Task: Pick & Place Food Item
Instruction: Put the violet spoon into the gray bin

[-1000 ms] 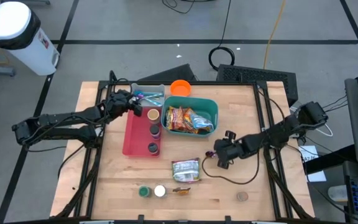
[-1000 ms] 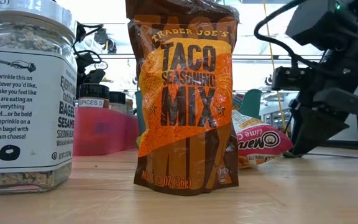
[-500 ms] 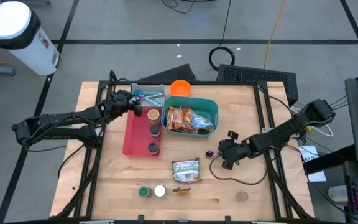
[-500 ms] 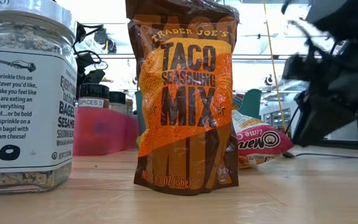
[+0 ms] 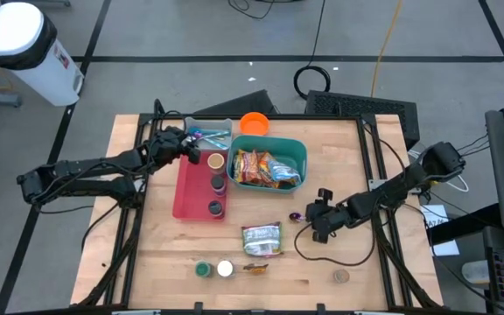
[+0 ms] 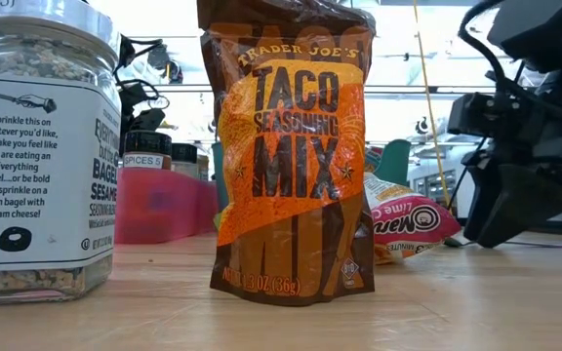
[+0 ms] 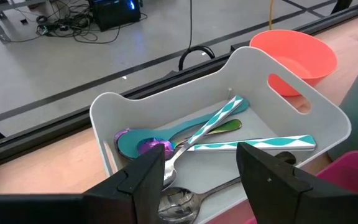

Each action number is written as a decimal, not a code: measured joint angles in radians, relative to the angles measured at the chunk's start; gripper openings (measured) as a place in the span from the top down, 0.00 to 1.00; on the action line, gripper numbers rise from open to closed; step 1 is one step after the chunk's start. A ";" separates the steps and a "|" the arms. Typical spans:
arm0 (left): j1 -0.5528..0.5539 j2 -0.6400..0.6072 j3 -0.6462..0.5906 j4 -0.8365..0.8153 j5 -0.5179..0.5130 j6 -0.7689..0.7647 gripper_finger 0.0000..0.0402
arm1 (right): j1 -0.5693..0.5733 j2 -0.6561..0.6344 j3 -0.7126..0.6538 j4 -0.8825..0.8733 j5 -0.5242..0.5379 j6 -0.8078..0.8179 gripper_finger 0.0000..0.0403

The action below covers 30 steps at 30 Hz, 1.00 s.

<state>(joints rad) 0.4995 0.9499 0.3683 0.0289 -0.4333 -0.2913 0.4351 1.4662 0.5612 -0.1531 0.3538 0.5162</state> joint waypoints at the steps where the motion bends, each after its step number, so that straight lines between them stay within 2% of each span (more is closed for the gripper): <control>1: 0.000 0.000 0.000 0.000 0.003 0.000 0.48 | 0.000 0.008 0.001 -0.001 -0.010 0.001 0.62; 5: 0.000 0.000 0.000 0.000 0.007 0.000 0.48 | 0.000 0.015 0.000 -0.011 -0.032 0.031 0.72; 12: 0.000 0.000 0.000 -0.003 0.007 0.000 0.48 | -0.004 0.018 -0.001 -0.045 -0.083 0.036 0.97; 17: 0.000 0.000 0.000 -0.003 0.011 -0.001 0.48 | -0.004 0.018 -0.001 -0.043 -0.073 0.010 0.98; 23: 0.000 0.000 0.000 -0.003 0.011 -0.002 0.48 | 0.007 -0.056 0.021 -0.047 -0.041 -0.065 0.99; 27: 0.000 0.000 0.000 -0.002 0.012 -0.002 0.48 | 0.041 -0.129 0.052 -0.037 0.020 -0.145 0.99; 30: 0.000 -0.001 0.000 0.006 0.068 -0.006 0.48 | 0.064 -0.167 0.064 0.003 0.075 -0.213 1.00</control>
<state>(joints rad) 0.4999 0.9490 0.3683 0.0352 -0.3654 -0.2970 0.4991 1.2992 0.6254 -0.1498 0.4284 0.3027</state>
